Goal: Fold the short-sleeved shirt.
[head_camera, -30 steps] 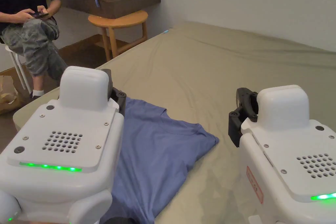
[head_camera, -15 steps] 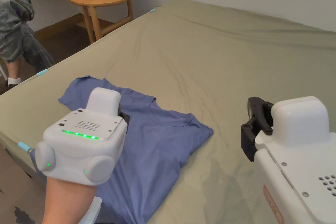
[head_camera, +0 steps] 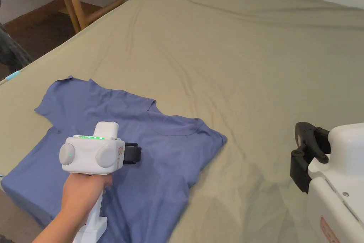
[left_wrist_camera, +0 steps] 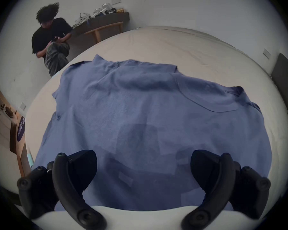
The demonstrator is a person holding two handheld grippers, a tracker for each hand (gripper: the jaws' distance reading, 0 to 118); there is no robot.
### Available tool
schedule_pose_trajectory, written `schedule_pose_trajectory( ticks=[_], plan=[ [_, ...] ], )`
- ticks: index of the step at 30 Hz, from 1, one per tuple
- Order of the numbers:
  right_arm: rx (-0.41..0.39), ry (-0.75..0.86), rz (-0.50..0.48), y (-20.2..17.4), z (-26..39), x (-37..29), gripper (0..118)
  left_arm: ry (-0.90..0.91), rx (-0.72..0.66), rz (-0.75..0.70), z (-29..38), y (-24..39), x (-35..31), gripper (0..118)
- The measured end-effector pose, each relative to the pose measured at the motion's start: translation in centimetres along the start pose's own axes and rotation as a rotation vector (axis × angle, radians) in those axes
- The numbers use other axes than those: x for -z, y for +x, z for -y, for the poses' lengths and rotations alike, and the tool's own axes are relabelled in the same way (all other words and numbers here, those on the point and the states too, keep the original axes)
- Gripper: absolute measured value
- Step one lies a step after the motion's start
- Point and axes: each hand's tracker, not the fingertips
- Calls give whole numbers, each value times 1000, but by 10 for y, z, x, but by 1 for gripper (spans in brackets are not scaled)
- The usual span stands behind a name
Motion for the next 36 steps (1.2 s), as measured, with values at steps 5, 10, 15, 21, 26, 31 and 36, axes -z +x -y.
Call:
schedule_pose_trajectory(
  ticks=[5,10,15,21,26,31,36],
  plan=[
    [-5,-24,-3,-6,5,6,1,-15,0,-1,-5,-4,18,118],
    [-6,-30,-8,-10,6,7,1,5,23,24,-5,-1,9,109],
    [-1,-31,-13,-13,5,3,1,53,84,-29,-6,11,-2,0],
    [-8,-13,-3,-22,-6,-21,1,86,3,101,-1,-5,-5,0],
    [2,0,21,-19,-13,-36,1,241,-51,117,-1,-10,-54,0],
    [5,38,47,-5,-19,-56,1,403,-91,148,-9,-11,-133,0],
    [24,87,64,0,-29,-84,1,564,-66,149,-11,-13,-210,0]
  ],
)
